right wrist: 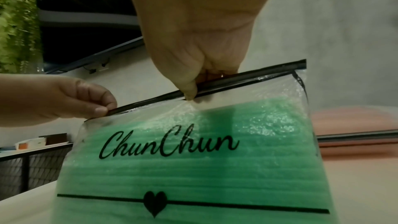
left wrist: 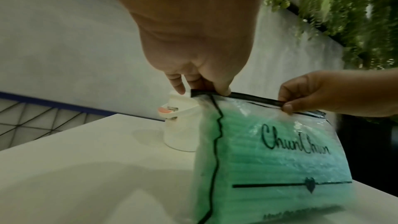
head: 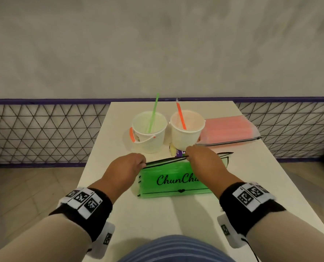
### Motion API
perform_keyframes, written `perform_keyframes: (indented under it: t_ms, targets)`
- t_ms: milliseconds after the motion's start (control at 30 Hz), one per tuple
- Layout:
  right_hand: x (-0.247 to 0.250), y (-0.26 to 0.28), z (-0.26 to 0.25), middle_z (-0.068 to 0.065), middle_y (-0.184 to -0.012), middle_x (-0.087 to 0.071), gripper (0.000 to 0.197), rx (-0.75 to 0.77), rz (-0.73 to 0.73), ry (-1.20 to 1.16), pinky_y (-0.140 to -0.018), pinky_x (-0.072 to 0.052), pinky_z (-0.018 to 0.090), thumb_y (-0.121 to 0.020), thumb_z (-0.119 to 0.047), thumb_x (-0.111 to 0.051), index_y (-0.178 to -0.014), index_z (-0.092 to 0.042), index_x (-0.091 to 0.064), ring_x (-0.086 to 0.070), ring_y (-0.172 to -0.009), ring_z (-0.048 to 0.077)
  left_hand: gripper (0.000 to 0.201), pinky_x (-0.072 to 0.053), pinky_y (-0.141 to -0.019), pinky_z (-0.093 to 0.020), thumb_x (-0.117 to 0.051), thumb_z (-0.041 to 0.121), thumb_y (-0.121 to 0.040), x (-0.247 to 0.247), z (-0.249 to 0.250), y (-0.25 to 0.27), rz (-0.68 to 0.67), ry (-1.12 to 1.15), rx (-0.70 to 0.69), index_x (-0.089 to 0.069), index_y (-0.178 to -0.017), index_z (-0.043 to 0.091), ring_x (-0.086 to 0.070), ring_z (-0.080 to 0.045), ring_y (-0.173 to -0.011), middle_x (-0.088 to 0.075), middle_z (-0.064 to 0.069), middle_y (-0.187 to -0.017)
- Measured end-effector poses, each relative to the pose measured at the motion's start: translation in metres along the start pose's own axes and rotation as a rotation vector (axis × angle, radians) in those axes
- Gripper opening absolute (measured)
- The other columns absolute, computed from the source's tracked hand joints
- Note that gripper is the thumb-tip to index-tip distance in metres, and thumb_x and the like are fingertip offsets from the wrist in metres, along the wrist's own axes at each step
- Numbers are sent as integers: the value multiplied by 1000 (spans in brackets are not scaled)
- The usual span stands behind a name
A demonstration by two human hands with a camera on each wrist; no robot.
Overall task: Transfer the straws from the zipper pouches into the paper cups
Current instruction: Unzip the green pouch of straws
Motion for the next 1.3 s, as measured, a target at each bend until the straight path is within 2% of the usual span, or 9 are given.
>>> perform_keyframes:
  t_ms: [333,433,533,633,833,933,1067,1200,1300]
  targets:
    - [11,17,4,-4,-74,-31,31,-113,-4,8,-59,-30,33,-78,6,-55,-84,-20,-38,-35,-75,20,10,-46,-70,-30,-52,27,-97,11,-24,12,98,75,112,-60,-91,26,-57,-14,-80,-62,9,-87]
    - [9,20,-2,-4,-67,-38,29,-24,5,20,-52,-30,31,-67,6,-70,-78,-15,-52,-43,-63,20,3,-42,-73,-18,-59,27,-93,16,-18,11,146,235,76,-61,-92,30,-57,-3,-92,-63,18,-100]
    - [1,23,-11,5,-91,-61,38,61,-34,-40,-62,-46,35,-73,4,-65,-108,-12,-62,-59,-80,28,4,-49,-79,-23,-58,26,-93,10,9,0,26,350,0,-60,-92,30,-59,-1,-98,-64,19,-108]
    - [2,27,-32,7,-105,-61,63,195,-22,-51,-69,-51,37,-67,3,-69,-125,-15,-55,-58,-87,27,9,-50,-79,-31,-53,23,-96,0,38,-14,-106,190,-66,-60,-98,29,-60,-12,-94,-64,11,-104]
    - [-7,27,-44,2,-77,-56,38,302,-31,89,-60,-42,31,-47,-1,-80,-81,-13,-67,-54,-71,23,16,-44,-63,-26,-57,15,-92,-10,51,-25,-209,71,-73,-62,-98,29,-56,-15,-82,-59,9,-89]
    - [-10,31,-45,1,-81,-57,33,266,-123,60,-58,-45,34,-65,-13,-81,-93,-14,-64,-55,-70,23,23,-51,-69,-32,-68,10,-84,-10,42,-27,-222,263,13,-53,-82,27,-63,-14,-81,-64,11,-83]
    - [-12,38,-40,5,-108,-56,36,201,-190,-37,-75,-48,41,-92,-32,-60,-122,-13,-53,-53,-97,26,24,-41,-59,-20,-80,17,-76,-11,37,-30,-314,350,89,-58,-80,24,-53,-8,-68,-59,8,-78]
    - [-14,40,-38,5,-76,-54,34,214,-140,-4,-48,-39,33,-62,0,-76,-87,-12,-56,-52,-65,24,18,-42,-60,-21,-81,25,-77,-9,32,-31,-371,451,183,-69,-87,18,-52,-9,-68,-60,7,-78]
    - [-16,41,-42,5,-66,-49,44,259,-108,35,-39,-37,32,-44,12,-71,-76,-11,-53,-46,-55,22,12,-41,-63,-22,-76,29,-83,-8,29,-34,-353,456,233,-70,-84,19,-55,-11,-76,-64,6,-82]
Point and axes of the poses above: each hand's wrist, its own y-axis away from the middle knuckle, its own x-axis out of the back of the hand, z = x × y, the point moved 6 cm from there along -y, towards the middle knuckle
